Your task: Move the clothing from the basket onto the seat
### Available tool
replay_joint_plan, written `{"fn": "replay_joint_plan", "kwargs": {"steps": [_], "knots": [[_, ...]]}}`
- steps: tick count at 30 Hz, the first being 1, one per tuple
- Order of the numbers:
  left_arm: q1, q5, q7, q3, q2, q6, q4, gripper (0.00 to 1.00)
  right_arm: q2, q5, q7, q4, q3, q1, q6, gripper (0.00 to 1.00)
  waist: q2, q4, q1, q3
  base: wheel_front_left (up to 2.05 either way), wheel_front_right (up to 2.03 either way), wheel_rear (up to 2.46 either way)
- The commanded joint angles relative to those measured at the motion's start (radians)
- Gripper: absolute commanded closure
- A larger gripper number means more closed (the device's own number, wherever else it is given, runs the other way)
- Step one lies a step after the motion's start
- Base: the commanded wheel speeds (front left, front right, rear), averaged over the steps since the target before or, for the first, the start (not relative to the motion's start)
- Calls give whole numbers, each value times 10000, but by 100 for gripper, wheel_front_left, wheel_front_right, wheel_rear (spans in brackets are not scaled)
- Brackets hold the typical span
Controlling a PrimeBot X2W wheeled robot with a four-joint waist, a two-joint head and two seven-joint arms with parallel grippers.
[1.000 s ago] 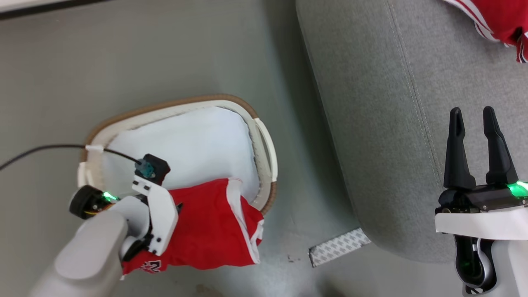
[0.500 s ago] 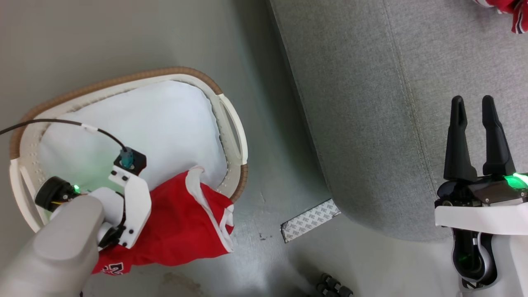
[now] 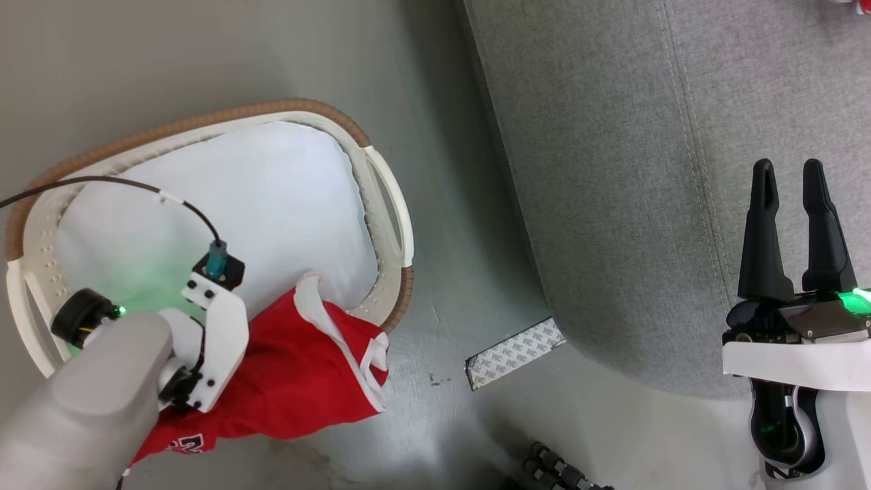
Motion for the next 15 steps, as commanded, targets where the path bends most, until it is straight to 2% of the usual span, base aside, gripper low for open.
{"fn": "replay_joint_plan", "kwargs": {"steps": [1, 2, 15], "knots": [[-60, -221, 47, -103, 151, -30, -33, 25, 36, -34, 2, -57, -13, 15, -22, 0, 0, 12, -1, 16, 0, 0, 0], [-151, -311, -32, -175, 192, -29, -150, 100, 36, -57, 4, -40, -24, 14, -22, 0, 0, 22, -1, 34, 0, 0, 0], [-321, -671, -858, -497, 332, -29, -373, 100, 35, -113, 4, 253, 195, -352, -22, 0, 0, -75, -1, -252, 0, 0, 0]]}}
